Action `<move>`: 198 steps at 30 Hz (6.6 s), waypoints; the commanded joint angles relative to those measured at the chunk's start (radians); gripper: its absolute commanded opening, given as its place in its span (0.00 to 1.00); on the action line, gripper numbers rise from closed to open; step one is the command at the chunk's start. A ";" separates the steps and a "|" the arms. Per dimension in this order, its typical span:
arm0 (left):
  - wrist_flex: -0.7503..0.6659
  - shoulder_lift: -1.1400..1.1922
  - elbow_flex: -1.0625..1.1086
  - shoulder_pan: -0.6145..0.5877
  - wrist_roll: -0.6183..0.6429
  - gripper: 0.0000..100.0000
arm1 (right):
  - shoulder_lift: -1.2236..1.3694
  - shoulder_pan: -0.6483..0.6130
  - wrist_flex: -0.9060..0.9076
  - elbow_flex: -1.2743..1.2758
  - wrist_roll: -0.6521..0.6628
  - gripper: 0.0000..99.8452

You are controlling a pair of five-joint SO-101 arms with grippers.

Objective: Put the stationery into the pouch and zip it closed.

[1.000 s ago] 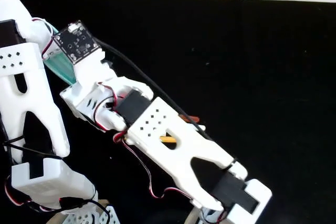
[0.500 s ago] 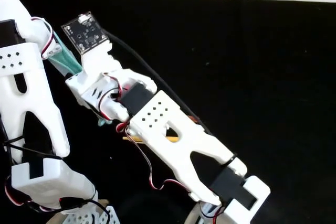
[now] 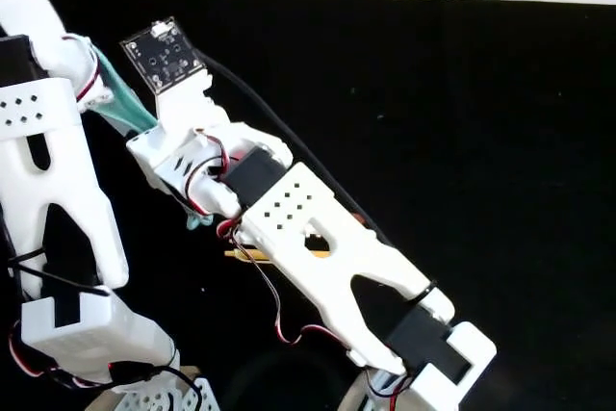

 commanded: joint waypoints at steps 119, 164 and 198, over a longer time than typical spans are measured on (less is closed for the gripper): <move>-0.017 -0.116 -0.133 -0.021 -0.822 0.01 | -0.101 -0.002 0.197 -0.015 0.445 0.13; 0.014 -0.125 -0.214 0.163 0.038 0.01 | -0.104 0.429 0.513 -0.173 0.446 0.15; 0.025 -0.111 0.051 0.079 0.273 0.08 | -0.102 0.429 0.532 -0.056 0.446 0.15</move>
